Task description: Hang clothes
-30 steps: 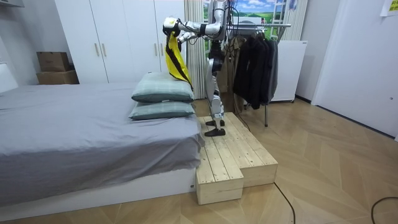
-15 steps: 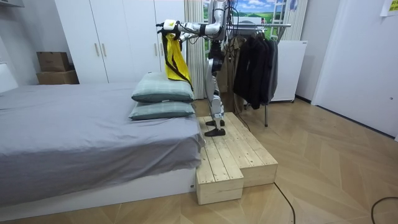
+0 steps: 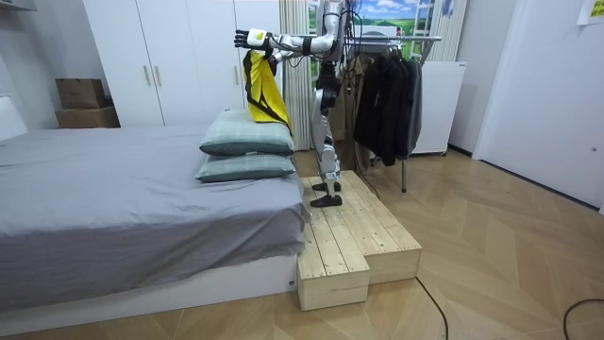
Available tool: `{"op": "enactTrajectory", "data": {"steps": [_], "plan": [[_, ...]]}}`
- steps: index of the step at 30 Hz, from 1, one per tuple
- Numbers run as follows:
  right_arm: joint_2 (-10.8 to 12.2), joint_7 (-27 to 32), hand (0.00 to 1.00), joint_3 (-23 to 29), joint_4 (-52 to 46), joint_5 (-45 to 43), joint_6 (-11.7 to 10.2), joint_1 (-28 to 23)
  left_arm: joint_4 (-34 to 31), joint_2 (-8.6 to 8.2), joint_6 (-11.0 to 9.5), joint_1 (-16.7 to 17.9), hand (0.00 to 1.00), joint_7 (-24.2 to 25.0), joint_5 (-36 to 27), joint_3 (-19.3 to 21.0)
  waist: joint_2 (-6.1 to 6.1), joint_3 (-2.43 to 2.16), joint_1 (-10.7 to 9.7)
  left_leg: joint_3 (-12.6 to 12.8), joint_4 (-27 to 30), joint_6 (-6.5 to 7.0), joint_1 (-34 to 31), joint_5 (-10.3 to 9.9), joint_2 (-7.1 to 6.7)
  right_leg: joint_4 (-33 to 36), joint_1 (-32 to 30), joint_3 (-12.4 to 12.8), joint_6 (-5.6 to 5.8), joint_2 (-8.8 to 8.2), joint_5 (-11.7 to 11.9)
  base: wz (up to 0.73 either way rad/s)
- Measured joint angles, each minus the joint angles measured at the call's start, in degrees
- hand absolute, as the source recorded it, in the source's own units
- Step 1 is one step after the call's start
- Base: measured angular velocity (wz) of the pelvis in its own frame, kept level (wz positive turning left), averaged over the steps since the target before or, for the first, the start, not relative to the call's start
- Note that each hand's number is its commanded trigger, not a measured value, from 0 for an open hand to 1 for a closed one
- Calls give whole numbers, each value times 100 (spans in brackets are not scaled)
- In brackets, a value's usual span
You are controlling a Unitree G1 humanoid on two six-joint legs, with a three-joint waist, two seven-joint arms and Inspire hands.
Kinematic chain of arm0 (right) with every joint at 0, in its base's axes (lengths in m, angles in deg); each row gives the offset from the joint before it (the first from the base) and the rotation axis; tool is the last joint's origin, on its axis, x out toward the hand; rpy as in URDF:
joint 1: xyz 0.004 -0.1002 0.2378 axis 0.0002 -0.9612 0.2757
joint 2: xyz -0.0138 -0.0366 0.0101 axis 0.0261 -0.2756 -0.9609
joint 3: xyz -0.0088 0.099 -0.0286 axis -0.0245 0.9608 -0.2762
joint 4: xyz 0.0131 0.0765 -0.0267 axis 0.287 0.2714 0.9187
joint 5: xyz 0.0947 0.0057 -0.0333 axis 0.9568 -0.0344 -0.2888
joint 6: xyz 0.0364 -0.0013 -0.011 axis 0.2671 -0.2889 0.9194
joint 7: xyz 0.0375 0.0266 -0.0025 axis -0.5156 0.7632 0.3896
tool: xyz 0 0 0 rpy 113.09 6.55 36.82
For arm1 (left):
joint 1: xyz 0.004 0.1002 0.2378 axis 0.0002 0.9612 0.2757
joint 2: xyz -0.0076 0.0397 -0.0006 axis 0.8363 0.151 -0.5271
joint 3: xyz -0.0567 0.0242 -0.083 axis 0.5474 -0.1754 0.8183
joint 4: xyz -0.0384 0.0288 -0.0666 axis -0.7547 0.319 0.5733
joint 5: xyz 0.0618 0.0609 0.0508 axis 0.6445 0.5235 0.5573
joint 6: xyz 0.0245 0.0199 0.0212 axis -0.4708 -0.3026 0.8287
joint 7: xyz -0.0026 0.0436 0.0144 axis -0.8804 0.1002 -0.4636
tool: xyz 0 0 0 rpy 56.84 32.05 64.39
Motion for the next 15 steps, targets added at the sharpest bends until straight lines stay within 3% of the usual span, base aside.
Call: {"op": "enactTrajectory", "data": {"steps": [5, 15], "plan": [[195, 133, 100, 236, -13, 529, -36, -152, 0, -39, -98, 2, 0, -118, 10, 11, 3, -5, 0, -15, 6, 1, -17, 1, -4, -1, -33, 3, 1, -2, 0, 0], [220, 424, 100, 274, -13, 1092, -51, -394, 129, -155, -140, 54, 0, -167, 7, 10, 46, -31, -18, -5, 79, 0, -5, 1, -5, 0, 11, -6, 1, -15, 0, 0]]}}
